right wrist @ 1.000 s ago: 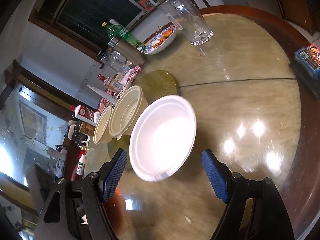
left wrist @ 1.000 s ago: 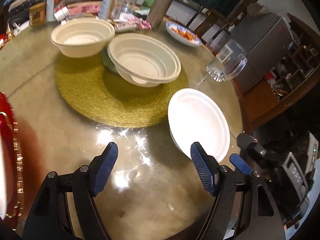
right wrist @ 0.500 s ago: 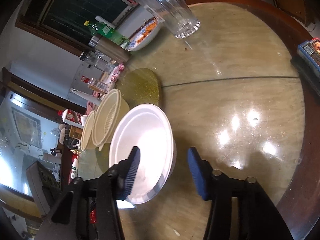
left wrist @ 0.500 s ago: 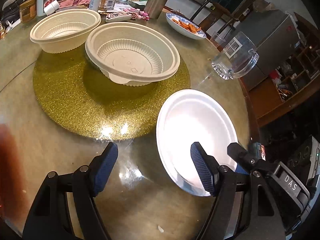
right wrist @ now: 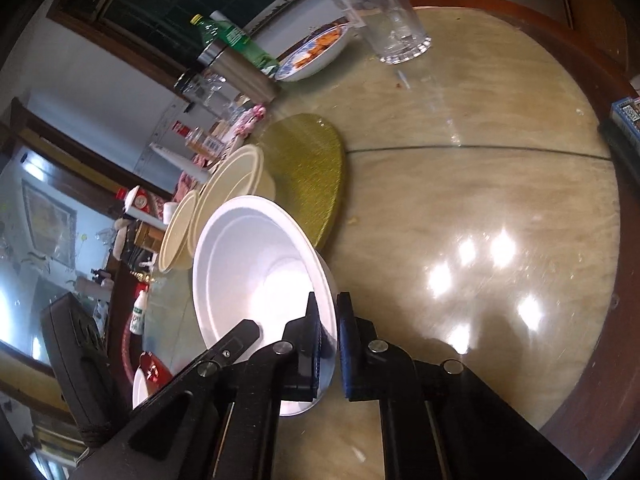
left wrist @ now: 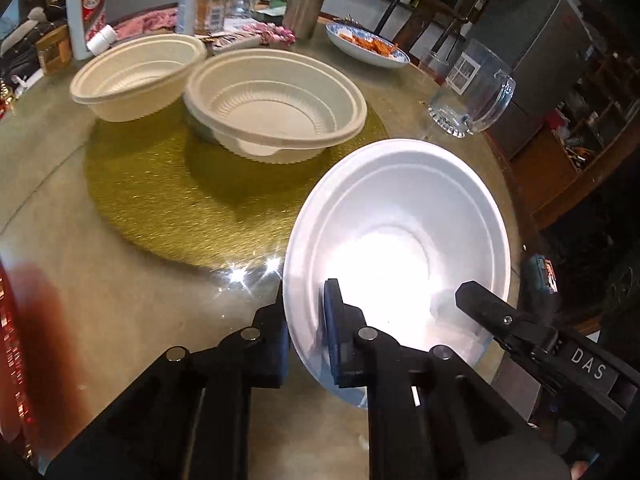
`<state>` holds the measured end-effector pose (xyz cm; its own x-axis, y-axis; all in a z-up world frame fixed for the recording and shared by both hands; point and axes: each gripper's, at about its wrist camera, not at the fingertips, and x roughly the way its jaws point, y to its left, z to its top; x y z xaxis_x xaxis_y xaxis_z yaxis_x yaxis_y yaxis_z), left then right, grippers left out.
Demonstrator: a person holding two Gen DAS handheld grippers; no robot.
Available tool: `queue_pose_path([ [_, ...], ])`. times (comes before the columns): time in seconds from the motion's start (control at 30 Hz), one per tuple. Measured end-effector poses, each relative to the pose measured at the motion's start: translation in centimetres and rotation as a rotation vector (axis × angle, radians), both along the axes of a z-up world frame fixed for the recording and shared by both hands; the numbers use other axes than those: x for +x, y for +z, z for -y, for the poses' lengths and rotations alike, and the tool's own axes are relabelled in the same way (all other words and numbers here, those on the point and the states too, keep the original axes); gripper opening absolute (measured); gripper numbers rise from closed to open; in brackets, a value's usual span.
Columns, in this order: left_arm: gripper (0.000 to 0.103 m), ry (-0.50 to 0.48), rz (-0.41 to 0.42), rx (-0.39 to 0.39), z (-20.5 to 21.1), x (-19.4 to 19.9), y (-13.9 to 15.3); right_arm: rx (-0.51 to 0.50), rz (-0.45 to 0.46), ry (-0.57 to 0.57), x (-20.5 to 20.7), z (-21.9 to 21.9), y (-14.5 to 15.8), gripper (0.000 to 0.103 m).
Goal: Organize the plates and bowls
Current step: 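Grasp the rim of the smaller white bowl with both grippers, then lift the smaller white bowl and carry it toward the red plate stack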
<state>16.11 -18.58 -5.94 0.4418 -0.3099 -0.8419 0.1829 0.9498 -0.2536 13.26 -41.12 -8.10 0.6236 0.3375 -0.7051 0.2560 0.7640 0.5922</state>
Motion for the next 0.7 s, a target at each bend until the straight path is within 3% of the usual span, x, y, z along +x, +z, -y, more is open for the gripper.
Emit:
queue_pose_path([
  [0.7, 0.012, 0.061, 0.062, -0.029, -6.3, -4.8, 2.4, -0.081, 0.071, 0.111, -3.7, -7.2, 2.9, 0.007],
])
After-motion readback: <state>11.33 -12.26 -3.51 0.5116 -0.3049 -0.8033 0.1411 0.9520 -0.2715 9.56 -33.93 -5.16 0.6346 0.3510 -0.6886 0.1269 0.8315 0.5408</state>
